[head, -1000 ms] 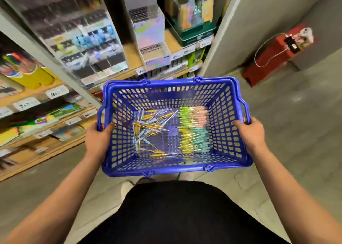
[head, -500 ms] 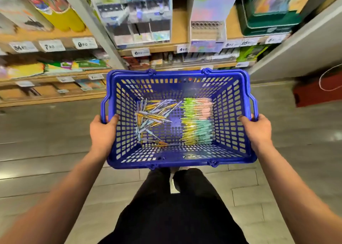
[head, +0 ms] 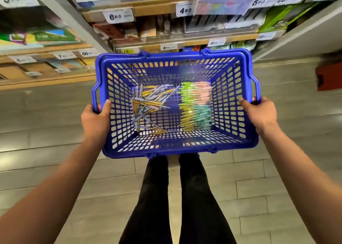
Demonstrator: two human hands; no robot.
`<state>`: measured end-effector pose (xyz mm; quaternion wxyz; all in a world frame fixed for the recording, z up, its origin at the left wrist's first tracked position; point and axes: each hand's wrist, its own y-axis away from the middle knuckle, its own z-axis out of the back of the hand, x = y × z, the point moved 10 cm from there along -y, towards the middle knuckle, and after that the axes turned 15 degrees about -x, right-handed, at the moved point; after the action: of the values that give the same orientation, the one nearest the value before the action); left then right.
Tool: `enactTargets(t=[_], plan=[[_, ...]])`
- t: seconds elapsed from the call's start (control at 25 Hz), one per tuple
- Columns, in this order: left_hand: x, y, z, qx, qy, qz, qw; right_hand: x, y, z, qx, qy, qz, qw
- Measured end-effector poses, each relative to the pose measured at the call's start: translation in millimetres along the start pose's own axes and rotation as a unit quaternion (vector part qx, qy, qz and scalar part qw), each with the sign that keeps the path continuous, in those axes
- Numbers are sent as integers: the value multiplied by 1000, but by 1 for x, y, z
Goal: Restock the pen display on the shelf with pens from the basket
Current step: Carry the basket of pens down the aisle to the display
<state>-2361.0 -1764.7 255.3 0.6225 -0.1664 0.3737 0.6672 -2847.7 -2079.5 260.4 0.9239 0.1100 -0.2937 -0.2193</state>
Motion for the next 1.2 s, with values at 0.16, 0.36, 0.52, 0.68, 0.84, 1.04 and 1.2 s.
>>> enactTargets(t=[0.16, 0.36, 0.52, 0.68, 0.84, 1.04, 1.2], plan=[[11, -21, -33, -18, -31, -14, 999, -2, -30, -44, 23, 4, -12, 1000], [61, -59, -120, -21, -87, -29, 996, -40, -89, -144, 48, -33, -67, 996], [105, -89, -178, 35, -114, -11, 993, -60, -119, -205, 74, -73, -86, 991], [143, -103, -226, 94, -93, 44, 990, -78, -145, -249, 75, -52, -105, 990], [167, -113, -256, 93, -53, 101, 989, -91, -162, -279, 67, -39, -105, 991], [198, -121, -278, 61, 17, 192, 979, -98, -176, -310, 74, -34, -98, 992], [216, -132, -290, 49, 9, 202, 978, -97, -188, -336, 93, -31, -86, 991]])
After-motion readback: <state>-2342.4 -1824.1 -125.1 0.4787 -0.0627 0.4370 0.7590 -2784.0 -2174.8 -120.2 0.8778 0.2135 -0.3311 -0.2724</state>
